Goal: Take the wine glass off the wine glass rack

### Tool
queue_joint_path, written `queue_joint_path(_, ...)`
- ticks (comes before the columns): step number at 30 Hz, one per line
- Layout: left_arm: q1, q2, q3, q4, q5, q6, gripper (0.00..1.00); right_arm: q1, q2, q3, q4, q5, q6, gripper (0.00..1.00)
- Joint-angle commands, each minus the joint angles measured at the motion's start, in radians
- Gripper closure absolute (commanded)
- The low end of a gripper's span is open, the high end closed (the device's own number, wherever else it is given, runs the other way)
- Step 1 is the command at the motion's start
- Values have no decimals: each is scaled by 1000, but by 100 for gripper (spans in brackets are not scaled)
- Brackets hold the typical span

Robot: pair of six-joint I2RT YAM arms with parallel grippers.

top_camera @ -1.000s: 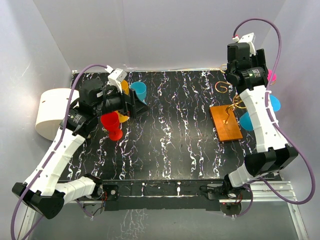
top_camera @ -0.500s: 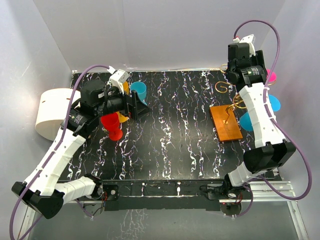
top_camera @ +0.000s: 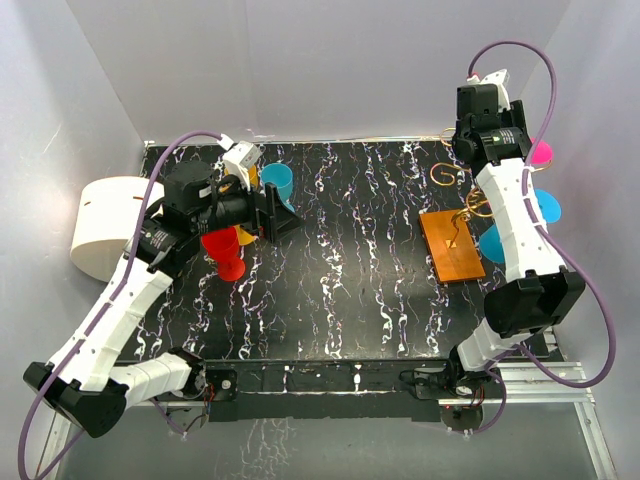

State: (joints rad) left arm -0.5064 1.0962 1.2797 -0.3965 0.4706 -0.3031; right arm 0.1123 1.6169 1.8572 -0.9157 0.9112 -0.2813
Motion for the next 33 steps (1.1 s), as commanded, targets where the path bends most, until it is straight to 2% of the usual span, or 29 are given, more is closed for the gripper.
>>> queue_joint_path(1, -10, -17, 0, 9, -9, 23, 1, -14, -14, 20, 45, 28, -17, 60)
queue_joint_path(10, -13, -25, 0, 1, -15, 28, 1, -16, -29, -8, 63, 52, -35, 66)
queue_joint_path(33, -13, -27, 1, -3, -24, 34, 1, -16, -58, -7, 115, 98, -125, 98)
